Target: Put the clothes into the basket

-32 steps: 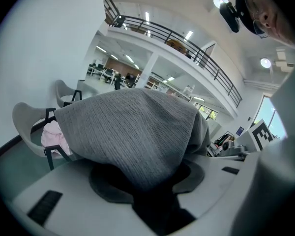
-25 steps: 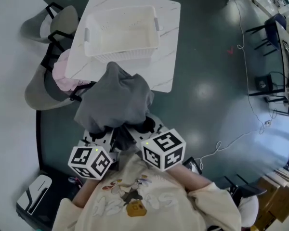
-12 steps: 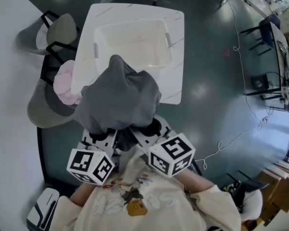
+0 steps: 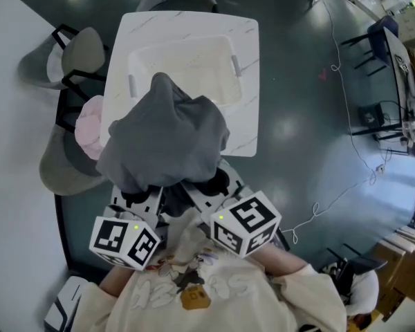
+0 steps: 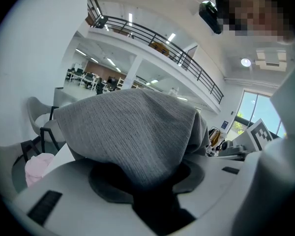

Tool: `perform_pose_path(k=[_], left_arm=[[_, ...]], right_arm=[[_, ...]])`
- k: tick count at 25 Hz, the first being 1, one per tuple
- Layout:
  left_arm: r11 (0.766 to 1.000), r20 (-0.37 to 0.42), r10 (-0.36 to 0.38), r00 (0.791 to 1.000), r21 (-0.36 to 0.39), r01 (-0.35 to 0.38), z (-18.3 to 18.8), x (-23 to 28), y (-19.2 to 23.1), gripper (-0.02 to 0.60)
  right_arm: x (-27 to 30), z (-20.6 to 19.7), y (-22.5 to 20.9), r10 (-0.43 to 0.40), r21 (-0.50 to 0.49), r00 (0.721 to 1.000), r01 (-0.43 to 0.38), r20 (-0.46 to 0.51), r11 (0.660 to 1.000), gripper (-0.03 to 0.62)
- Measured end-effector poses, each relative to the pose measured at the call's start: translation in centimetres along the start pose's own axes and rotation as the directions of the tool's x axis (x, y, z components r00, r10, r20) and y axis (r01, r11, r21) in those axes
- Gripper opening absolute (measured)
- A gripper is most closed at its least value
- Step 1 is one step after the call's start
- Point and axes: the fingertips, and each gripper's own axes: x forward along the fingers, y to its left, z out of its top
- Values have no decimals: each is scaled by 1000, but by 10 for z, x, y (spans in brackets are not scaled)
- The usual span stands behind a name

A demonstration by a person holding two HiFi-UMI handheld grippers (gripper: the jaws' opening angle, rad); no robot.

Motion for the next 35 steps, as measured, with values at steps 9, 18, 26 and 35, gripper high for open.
perform_pose_path(k=[9, 18, 26, 35], left_arm=[[1000, 29, 22, 999, -20, -22, 25, 31, -9, 170], [999, 30, 36, 999, -34, -35, 33, 55, -1, 170], [997, 28, 52, 998, -64, -50, 46, 79, 4, 171], [994, 47, 59, 997, -92, -54, 55, 102, 19, 172]], right_arm=[[4, 34, -25, 43, -9, 999, -43, -10, 999, 160], [20, 47, -45, 50, 8, 998, -50, -28, 999, 160], [32, 65, -62, 68, 0, 997, -68, -41, 998, 160], [54, 78, -78, 71, -9, 996, -72, -52, 997, 160]])
